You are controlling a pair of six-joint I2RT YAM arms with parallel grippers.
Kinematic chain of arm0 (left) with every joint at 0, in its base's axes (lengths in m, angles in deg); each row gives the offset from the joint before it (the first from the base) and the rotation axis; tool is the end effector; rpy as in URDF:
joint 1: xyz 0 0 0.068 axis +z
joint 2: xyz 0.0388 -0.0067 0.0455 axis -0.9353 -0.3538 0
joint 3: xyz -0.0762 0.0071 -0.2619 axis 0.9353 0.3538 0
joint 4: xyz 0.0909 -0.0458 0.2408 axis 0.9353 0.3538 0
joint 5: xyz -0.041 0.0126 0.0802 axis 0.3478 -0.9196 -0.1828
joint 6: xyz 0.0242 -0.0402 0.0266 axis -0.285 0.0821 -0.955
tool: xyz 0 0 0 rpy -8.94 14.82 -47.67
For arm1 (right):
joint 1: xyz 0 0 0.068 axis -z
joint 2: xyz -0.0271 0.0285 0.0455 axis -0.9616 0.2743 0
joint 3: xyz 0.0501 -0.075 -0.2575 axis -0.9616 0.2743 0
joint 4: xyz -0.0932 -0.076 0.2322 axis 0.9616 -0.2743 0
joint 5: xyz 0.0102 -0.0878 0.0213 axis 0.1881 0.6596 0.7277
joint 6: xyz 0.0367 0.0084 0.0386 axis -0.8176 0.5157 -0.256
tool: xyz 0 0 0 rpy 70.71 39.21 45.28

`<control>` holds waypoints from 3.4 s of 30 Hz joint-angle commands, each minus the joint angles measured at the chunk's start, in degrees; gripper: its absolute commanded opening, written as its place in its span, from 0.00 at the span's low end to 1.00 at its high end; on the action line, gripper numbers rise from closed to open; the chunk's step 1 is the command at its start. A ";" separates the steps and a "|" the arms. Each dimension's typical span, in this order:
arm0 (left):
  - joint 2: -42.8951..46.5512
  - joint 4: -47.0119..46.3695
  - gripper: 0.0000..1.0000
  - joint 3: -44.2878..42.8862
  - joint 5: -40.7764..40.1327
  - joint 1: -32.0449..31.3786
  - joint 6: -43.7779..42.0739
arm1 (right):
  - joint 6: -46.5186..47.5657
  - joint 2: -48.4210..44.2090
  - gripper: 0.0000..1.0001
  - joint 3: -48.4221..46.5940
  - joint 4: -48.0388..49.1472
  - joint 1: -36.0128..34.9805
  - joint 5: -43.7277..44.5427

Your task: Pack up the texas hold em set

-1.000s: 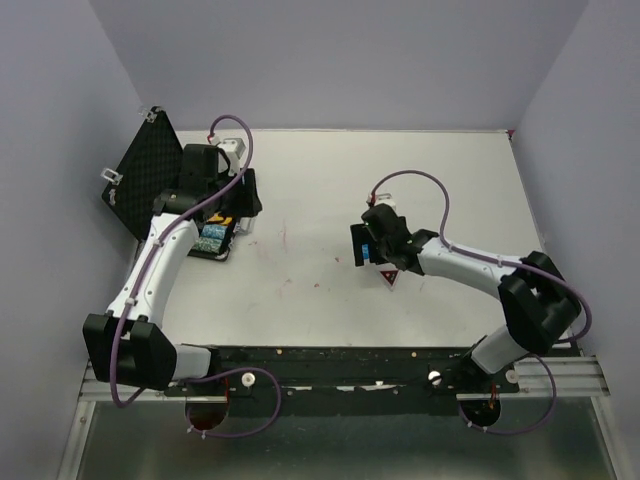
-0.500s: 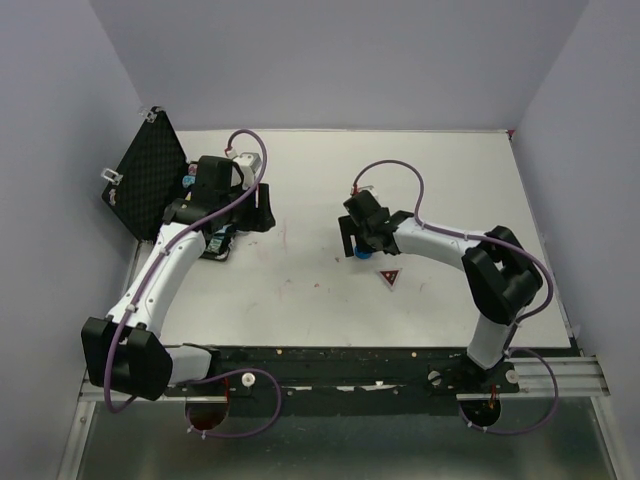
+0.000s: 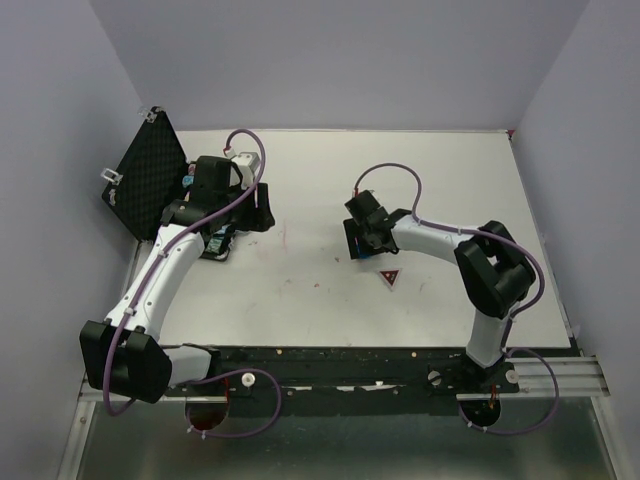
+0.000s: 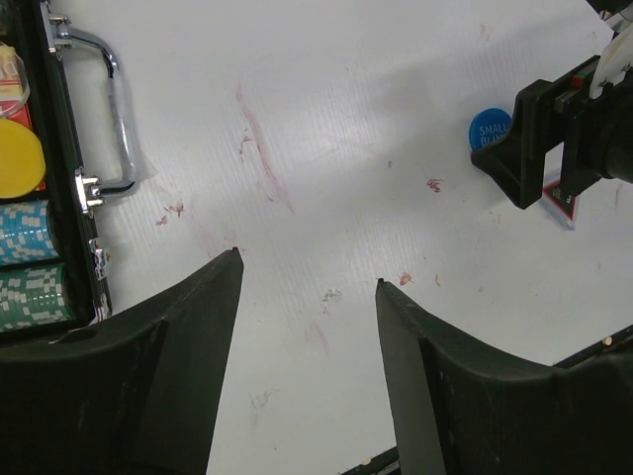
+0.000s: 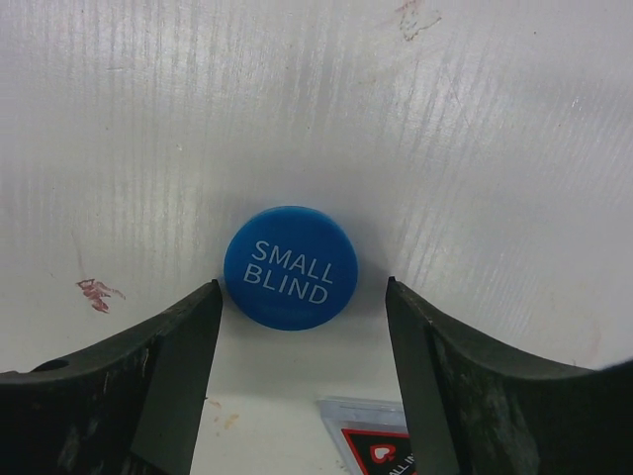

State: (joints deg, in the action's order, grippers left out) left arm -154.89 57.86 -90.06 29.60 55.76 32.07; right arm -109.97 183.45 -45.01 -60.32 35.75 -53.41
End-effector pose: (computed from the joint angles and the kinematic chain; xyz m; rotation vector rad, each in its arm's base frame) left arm 0.2583 -0.0721 0.3253 0.2017 2.3413 -0.5312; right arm 0.2977 0.2239 0.1629 -0.3245 2.5755 0.0246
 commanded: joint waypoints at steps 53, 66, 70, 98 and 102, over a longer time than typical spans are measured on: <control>-11.99 -13.43 0.68 4.71 31.16 -3.44 14.47 | 12.47 -15.61 0.39 12.11 14.25 -6.93 -13.53; -17.26 -16.61 0.65 5.07 38.81 -6.69 16.95 | 15.20 -24.85 0.38 16.60 21.82 -13.18 -12.92; -19.28 -15.81 0.62 4.71 38.37 -8.63 16.68 | 15.20 -25.99 0.38 17.39 22.26 -13.70 -12.57; -22.45 -18.97 0.00 4.98 43.64 -11.00 19.23 | 15.64 -26.87 0.42 18.35 21.91 -14.23 -9.14; -22.45 -19.06 0.00 5.06 43.38 -11.09 19.14 | 15.81 -26.87 0.58 18.62 22.08 -14.23 -8.44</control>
State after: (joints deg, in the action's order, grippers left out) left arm -177.12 39.96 -84.69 69.77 45.44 50.72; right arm -94.94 157.40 -27.62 -39.36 21.92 -64.27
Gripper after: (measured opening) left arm 0.059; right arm 0.561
